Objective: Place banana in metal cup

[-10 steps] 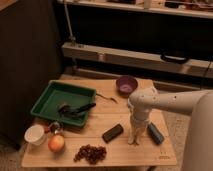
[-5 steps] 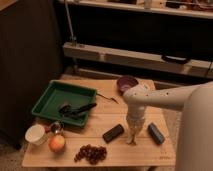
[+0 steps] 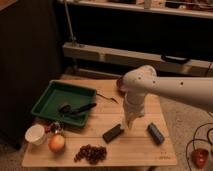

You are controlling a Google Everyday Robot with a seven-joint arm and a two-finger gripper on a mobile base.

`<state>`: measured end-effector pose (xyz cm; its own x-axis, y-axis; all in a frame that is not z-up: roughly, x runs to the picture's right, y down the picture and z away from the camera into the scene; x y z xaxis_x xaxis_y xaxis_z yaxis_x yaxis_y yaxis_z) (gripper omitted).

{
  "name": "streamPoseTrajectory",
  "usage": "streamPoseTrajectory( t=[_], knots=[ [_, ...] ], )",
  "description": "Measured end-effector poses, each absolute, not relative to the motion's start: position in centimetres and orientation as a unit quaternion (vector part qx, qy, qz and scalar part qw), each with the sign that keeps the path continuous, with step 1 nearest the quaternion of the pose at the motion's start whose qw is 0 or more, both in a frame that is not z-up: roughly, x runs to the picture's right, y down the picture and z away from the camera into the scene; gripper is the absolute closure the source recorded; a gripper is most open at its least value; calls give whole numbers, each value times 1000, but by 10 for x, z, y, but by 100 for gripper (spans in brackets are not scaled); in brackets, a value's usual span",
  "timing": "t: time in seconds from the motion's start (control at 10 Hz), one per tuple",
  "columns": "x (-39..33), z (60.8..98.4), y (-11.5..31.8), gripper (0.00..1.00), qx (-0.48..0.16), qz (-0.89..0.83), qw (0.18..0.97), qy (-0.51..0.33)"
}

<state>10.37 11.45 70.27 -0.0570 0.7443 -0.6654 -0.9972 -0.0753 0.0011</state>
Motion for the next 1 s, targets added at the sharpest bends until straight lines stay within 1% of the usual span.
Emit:
streamPoseTrajectory(
  t=[0.2, 0.3, 0.5, 0.7, 1.0],
  knots=[
    [57, 681, 71, 100, -267, 676, 656, 205],
    [31, 676, 53, 100, -285, 668, 663, 183],
    [-10, 676, 31, 100, -337, 651, 665, 144],
    [-55, 679, 13, 100, -393, 620, 671, 104],
    [-102, 671, 11, 100, -447, 552, 702, 54]
  ],
)
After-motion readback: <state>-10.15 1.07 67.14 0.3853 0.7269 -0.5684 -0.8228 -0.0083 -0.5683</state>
